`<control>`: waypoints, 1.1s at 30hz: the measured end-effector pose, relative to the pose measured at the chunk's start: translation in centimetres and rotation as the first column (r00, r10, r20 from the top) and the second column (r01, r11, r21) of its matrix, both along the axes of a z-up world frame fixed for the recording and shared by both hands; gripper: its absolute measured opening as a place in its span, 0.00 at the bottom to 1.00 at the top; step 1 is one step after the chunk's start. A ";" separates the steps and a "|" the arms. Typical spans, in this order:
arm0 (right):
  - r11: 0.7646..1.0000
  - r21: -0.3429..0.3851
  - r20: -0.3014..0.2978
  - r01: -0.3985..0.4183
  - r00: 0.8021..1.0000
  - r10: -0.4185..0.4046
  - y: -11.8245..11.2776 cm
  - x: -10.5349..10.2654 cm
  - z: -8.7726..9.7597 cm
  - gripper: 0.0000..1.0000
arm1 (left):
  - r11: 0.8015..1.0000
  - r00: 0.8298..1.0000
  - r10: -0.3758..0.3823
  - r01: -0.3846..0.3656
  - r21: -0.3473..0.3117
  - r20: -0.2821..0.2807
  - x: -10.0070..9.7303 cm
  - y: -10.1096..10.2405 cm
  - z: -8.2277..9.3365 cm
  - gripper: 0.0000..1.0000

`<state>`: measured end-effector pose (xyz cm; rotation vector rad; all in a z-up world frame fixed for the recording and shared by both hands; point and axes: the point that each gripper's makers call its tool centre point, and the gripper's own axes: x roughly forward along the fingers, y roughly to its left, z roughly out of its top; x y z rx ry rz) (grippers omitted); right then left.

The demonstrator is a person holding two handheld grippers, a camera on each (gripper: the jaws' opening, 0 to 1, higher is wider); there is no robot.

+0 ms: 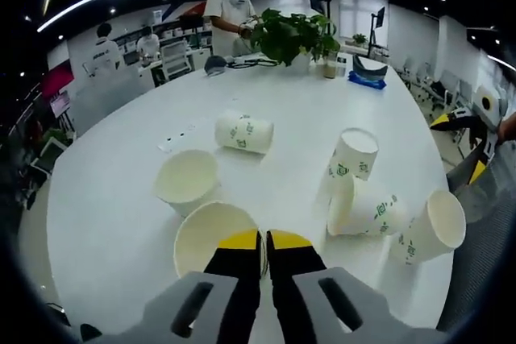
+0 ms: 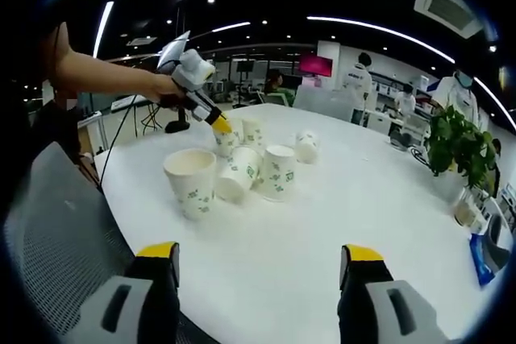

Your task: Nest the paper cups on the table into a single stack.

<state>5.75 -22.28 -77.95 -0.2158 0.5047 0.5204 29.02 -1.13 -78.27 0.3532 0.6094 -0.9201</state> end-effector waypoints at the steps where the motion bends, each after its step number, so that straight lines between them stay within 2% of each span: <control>1: 1.000 -0.001 0.000 -0.001 1.000 0.001 0.0 0.0 0.0 0.83 | 1.000 1.000 0.000 0.000 -0.001 0.000 0.0 0.1 0.0 0.00; 21: 1.000 -0.004 0.005 -0.008 1.000 0.008 0.1 0.0 0.1 0.83 | 0.999 1.000 -0.013 0.014 -0.033 0.023 -1.6 0.0 2.7 0.00; 26: 1.000 -0.002 0.007 -0.006 1.000 0.006 0.1 0.0 0.1 0.83 | 0.999 0.999 -0.024 0.025 -0.040 0.028 -2.3 -0.3 4.1 0.00; 30: 1.000 -0.001 0.008 -0.006 1.000 0.006 0.1 0.0 0.2 0.83 | 0.998 0.999 -0.037 0.038 -0.044 0.030 -2.6 -0.6 4.4 0.00; 33: 1.000 0.000 0.009 -0.005 1.000 0.005 0.1 0.0 0.1 0.83 | 0.997 0.998 -0.046 0.048 -0.060 0.031 -3.6 -0.9 5.5 0.00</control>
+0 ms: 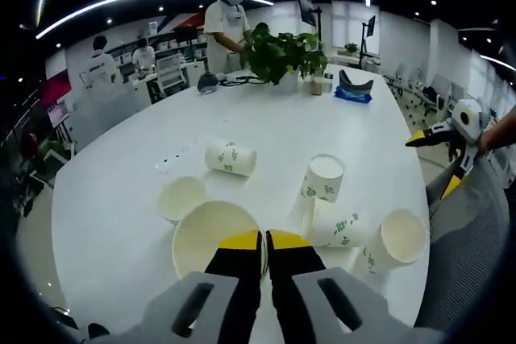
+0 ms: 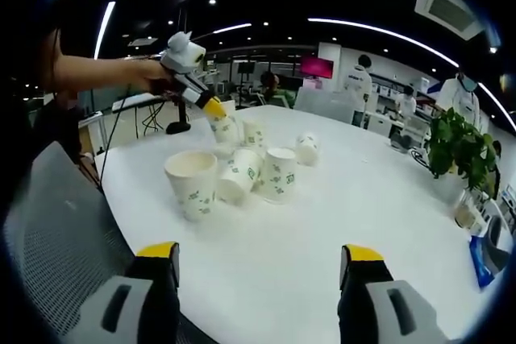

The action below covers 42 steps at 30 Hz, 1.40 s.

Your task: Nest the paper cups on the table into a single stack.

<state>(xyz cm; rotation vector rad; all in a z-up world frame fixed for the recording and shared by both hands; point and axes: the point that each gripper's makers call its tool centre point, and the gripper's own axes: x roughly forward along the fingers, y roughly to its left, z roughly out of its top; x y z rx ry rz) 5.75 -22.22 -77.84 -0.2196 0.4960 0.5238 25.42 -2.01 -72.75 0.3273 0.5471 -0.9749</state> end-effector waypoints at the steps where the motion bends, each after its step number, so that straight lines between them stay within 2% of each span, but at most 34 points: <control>1: 1.000 0.000 0.000 -0.001 1.000 0.001 0.0 0.0 0.0 0.83 | 1.000 1.000 -0.002 0.002 -0.002 0.000 -0.3 -0.1 0.2 0.00; 7: 1.000 0.001 0.001 -0.004 1.000 0.004 0.1 0.0 0.0 0.83 | 1.000 0.999 -0.023 0.024 -0.015 0.034 -1.3 -0.6 1.8 0.00; 20: 1.000 0.006 -0.001 -0.002 1.000 0.002 0.1 0.0 0.0 0.83 | 0.996 0.997 -0.064 0.067 -0.050 0.052 -5.0 -1.6 5.3 0.00; 33: 1.000 0.009 -0.004 -0.006 1.000 0.006 0.3 0.0 0.0 0.83 | 0.988 0.989 -0.141 0.143 -0.052 0.035 -9.5 -3.3 6.4 0.00; 42: 1.000 0.011 -0.004 -0.005 1.000 0.005 0.2 0.0 0.0 0.83 | 0.984 0.986 -0.162 0.164 -0.066 0.030 -11.6 -4.5 6.8 0.00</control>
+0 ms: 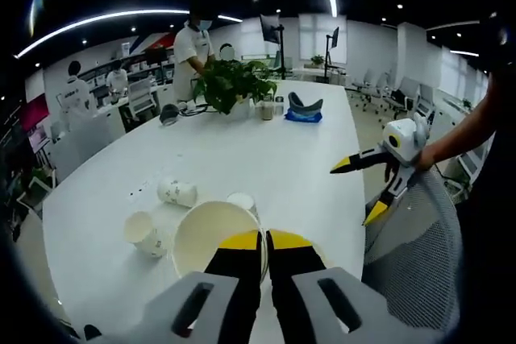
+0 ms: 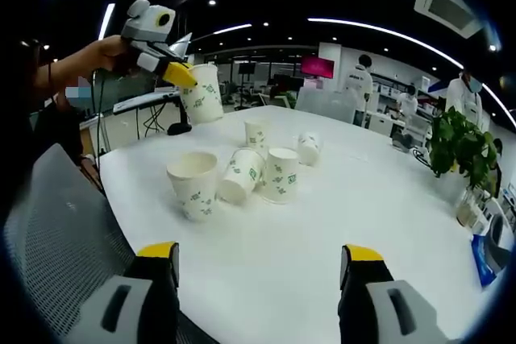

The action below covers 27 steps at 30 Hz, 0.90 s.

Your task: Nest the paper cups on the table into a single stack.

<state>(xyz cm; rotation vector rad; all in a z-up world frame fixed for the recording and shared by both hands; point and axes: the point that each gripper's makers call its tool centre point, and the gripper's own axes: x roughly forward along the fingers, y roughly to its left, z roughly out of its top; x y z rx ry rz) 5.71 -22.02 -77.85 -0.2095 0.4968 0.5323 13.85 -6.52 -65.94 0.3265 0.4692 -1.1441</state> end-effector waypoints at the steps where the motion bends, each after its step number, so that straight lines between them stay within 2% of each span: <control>1: 1.000 -0.002 -0.001 0.000 1.000 0.000 0.0 0.0 0.0 0.83 | 1.000 1.000 -0.002 0.002 -0.001 -0.004 -0.1 -0.1 0.0 0.00; 10: 1.000 -0.002 0.001 0.004 1.000 -0.004 -0.1 0.0 0.0 0.83 | 0.999 0.998 -0.053 0.053 0.002 -0.025 -2.1 -1.7 -0.7 0.00; 16: 1.000 0.001 0.004 0.009 1.000 -0.009 -0.3 0.1 0.1 0.83 | 0.996 0.995 -0.087 0.088 0.029 -0.038 -3.3 -2.3 -2.1 0.00; 21: 1.000 -0.001 0.005 0.009 1.000 -0.009 -0.3 0.1 0.1 0.82 | 0.991 0.994 -0.107 0.109 0.076 -0.033 -3.8 -2.5 -3.6 0.00; 27: 1.000 -0.006 0.002 0.009 1.000 -0.009 -0.3 0.0 0.1 0.82 | 0.987 0.991 -0.125 0.129 0.096 -0.051 -4.1 -3.2 -5.4 0.00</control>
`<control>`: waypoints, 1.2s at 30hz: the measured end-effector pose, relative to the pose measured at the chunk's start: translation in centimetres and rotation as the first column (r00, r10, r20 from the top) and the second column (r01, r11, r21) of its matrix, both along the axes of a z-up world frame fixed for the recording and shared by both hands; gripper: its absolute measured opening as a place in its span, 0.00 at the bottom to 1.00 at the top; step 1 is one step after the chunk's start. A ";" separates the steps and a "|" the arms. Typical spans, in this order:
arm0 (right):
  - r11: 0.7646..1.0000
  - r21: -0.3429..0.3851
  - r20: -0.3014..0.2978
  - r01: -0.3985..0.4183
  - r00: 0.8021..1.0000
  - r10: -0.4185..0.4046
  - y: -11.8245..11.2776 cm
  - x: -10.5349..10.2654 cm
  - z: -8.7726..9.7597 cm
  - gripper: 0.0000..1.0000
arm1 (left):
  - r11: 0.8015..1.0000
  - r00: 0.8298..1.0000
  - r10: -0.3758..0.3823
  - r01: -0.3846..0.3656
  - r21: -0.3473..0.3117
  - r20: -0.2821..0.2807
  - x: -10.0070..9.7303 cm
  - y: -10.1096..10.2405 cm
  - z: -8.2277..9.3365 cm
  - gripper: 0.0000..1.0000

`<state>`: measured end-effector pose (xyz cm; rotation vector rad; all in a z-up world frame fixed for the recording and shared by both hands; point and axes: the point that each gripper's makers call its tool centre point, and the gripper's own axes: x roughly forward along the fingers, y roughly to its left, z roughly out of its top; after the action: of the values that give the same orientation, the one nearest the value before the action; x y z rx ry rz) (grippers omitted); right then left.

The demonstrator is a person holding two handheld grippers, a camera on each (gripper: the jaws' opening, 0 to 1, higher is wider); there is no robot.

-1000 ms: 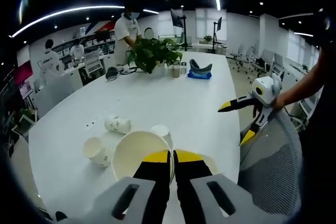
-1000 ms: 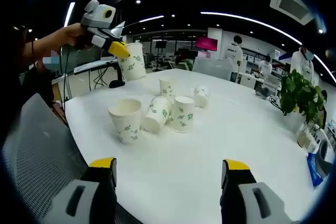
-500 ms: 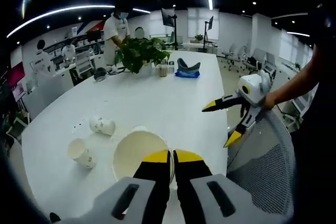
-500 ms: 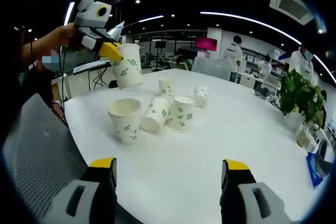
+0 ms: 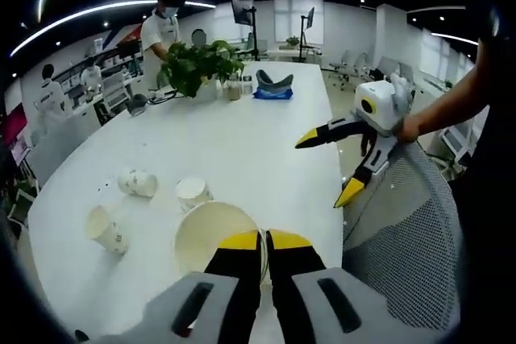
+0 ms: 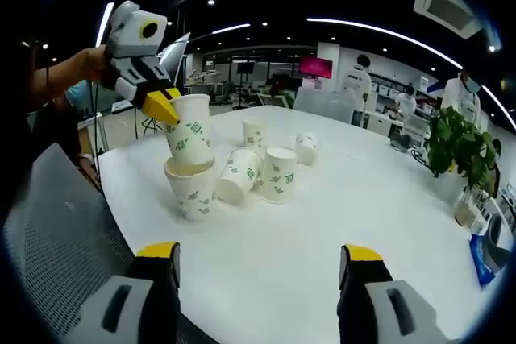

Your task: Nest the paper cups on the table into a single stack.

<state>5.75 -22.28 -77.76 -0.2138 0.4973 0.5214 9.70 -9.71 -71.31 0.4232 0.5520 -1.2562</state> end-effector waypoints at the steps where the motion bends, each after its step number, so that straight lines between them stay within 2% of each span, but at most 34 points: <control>1: 1.000 0.000 0.000 0.000 1.000 0.000 0.0 0.0 0.0 0.82 | 1.000 1.000 -0.001 0.001 0.007 -0.004 0.0 0.0 -0.4 0.00; 7: 1.000 -0.003 0.000 0.003 1.000 -0.003 0.0 0.0 0.0 0.81 | 0.999 0.999 -0.022 0.024 0.047 -0.034 -0.8 -0.5 -2.6 0.00; 8: 1.000 -0.003 0.000 0.003 1.000 -0.003 0.0 0.0 0.0 0.81 | 0.998 0.999 -0.027 0.029 0.057 -0.033 -0.8 -0.6 -3.5 0.00; 16: 1.000 -0.013 -0.002 0.006 1.000 -0.006 -0.1 0.0 0.0 0.80 | 0.996 0.996 -0.039 0.045 0.078 -0.080 -1.0 -0.7 -5.4 0.03; 28: 1.000 -0.023 -0.006 0.006 1.000 -0.007 -0.2 0.0 -0.2 0.80 | 0.995 0.990 -0.035 0.048 0.093 -0.139 -1.3 -0.6 -7.7 0.04; 36: 1.000 -0.026 -0.009 0.008 1.000 -0.008 -0.3 0.0 -0.3 0.80 | 0.995 0.987 -0.037 0.051 0.086 -0.157 -1.4 -1.2 -7.9 0.06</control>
<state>5.73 -22.63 -78.06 -0.2348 0.5135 0.5084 8.27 -10.87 -79.18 0.4169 0.7365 -1.3176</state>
